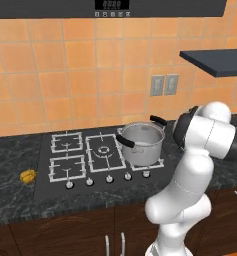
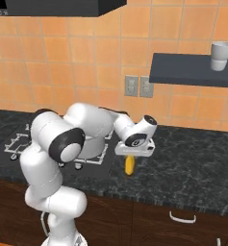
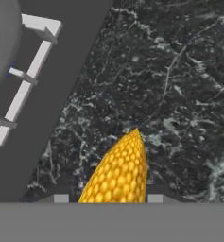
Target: Put the corn and squash in the pot. Retrieve the spatula and lightly stir the vegetables in the pot.
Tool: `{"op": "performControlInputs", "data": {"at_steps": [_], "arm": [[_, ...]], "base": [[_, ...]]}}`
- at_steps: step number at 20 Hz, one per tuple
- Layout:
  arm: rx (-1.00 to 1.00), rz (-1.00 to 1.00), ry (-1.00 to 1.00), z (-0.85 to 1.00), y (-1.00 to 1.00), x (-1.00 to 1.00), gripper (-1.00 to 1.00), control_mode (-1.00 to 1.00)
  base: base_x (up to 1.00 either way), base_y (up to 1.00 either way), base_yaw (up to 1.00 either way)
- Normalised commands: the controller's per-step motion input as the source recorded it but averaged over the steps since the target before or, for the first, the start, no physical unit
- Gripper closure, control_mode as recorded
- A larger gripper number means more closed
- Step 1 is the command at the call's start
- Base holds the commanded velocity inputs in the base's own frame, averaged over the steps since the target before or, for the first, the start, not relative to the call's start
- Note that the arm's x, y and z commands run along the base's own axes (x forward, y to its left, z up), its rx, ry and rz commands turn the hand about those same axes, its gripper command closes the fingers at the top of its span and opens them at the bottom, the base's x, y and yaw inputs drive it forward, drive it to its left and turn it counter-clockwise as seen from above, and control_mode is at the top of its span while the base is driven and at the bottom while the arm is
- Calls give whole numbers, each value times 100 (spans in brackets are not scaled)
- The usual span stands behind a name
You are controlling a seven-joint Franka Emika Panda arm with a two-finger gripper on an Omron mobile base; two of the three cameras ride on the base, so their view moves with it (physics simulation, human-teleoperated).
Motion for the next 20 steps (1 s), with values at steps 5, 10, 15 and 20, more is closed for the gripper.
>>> {"op": "performControlInputs", "data": {"at_steps": [5,10,15,20], "arm": [[2,-2,0,100,0,-49,100,-100],[1,-2,0,100,21,-53,100,-100],[0,-1,0,100,59,-49,100,-100],[0,0,5,93,86,-10,100,-100]], "base": [[0,0,0],[0,0,0],[0,0,0],[0,0,0]]}}
